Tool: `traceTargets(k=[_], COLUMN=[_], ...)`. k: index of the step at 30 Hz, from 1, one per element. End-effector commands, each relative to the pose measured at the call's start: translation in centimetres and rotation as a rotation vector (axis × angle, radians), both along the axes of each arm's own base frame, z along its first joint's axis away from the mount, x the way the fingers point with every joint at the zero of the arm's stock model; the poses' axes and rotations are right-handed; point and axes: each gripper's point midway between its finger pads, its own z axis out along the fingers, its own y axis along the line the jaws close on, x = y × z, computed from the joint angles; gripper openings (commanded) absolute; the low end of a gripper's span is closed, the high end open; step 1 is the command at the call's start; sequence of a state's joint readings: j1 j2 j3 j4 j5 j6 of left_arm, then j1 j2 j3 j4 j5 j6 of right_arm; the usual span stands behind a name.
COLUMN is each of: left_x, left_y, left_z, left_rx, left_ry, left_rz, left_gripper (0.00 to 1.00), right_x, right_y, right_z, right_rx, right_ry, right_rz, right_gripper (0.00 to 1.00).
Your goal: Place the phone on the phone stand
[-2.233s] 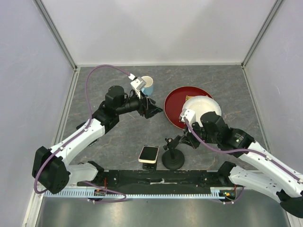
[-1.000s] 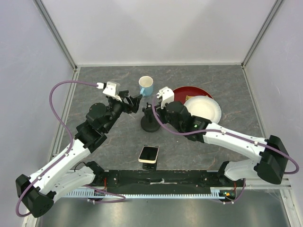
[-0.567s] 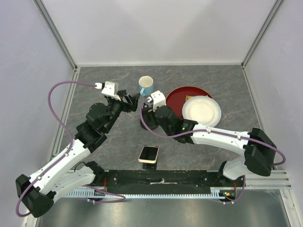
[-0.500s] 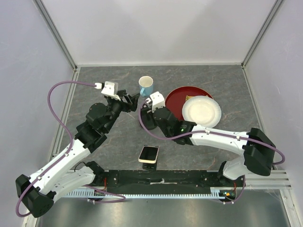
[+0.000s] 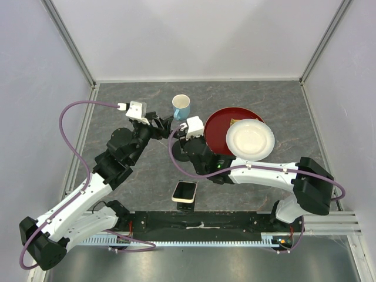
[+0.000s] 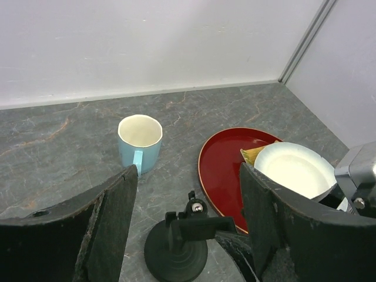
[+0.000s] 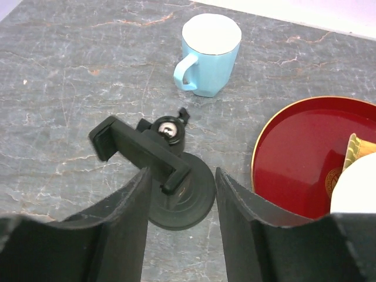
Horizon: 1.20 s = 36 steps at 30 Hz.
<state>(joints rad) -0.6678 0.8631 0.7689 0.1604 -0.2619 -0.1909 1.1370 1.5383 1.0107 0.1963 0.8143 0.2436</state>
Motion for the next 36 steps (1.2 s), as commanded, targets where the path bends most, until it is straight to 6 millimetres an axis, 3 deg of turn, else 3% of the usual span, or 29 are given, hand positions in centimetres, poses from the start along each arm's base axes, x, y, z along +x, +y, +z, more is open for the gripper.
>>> traceTargets(k=[1,3,4,13,14,17,18,20,21,23,24,25,26,27,29,30,31,32,36], left_x=[0.2,0.3,0.4,0.3,0.3,0.4,0.6,1.2,1.7,2.3,2.8,3.0,3.2,3.4,4.0,4.2,4.4,4.7,5.5], left_y=[0.7,0.8,0.7,1.7,1.7,2.1,2.2,3.1,3.1,3.6,3.5,3.4,3.6,3.7,4.0,4.0,3.9,4.2,6.0], left_z=[1.0,0.9,0.7,1.3,1.3,1.4,1.1,0.6,-0.2,-0.7,-1.4,-1.8,-1.9,-2.1,-2.9,-3.2,-3.6,-3.9,-5.7], left_rx=[-0.011,-0.011,-0.008,-0.010,-0.006,0.000,0.009,0.030,0.056,0.099,0.125,0.156,0.172,0.187,0.233,0.245,0.254,0.260,0.246], left_ry=[-0.034,-0.031,-0.027,-0.047,-0.048,-0.048,-0.045,-0.037,-0.015,-0.003,0.013,0.017,0.017,0.021,0.033,0.039,0.045,0.053,0.131], left_rz=[0.036,0.043,0.042,0.081,0.085,0.102,0.115,0.175,0.193,0.234,0.244,0.247,0.259,0.271,0.299,0.305,0.307,0.320,0.402], left_gripper=[0.76,0.76,0.76,0.77,0.77,0.79,0.84,0.87,0.91,0.93,0.94,0.95,0.95,0.96,0.96,0.97,0.97,0.98,1.00], right_x=[0.2,0.0,-0.3,-0.7,-0.4,1.4,3.1,4.7,6.2,6.9,6.7,6.3,5.9,5.7,5.3,5.2,4.8,4.5,3.3], right_y=[0.9,1.0,1.3,-2.2,-2.5,-3.4,-4.6,-4.7,-6.3,-7.0,-7.0,-7.1,-7.2,-7.3,-7.8,-8.6,-8.5,-8.8,-9.1], right_z=[4.1,4.7,5.0,11.7,12.9,14.3,14.5,14.4,14.4,13.9,13.5,11.2,11.2,9.2,8.2,6.3,6.2,7.4,7.7], right_rx=[0.133,0.149,0.158,0.294,0.339,0.432,0.461,0.532,0.539,0.506,0.480,0.418,0.411,0.350,0.320,0.293,0.303,0.337,0.294], right_ry=[-0.050,-0.046,-0.043,-0.167,-0.200,-0.230,-0.236,-0.213,-0.218,-0.241,-0.258,-0.250,-0.281,-0.265,-0.257,-0.242,-0.253,-0.304,-0.350], right_rz=[0.000,0.014,0.035,-0.012,-0.030,-0.052,-0.076,-0.040,-0.070,-0.022,0.004,0.034,0.060,0.102,0.132,0.140,0.179,0.199,0.273], right_gripper=[0.59,0.73,0.76,0.88,0.90,0.93,0.93,0.93,0.93,0.93,0.93,0.94,0.98,0.98,0.98,0.98,0.98,0.98,0.98])
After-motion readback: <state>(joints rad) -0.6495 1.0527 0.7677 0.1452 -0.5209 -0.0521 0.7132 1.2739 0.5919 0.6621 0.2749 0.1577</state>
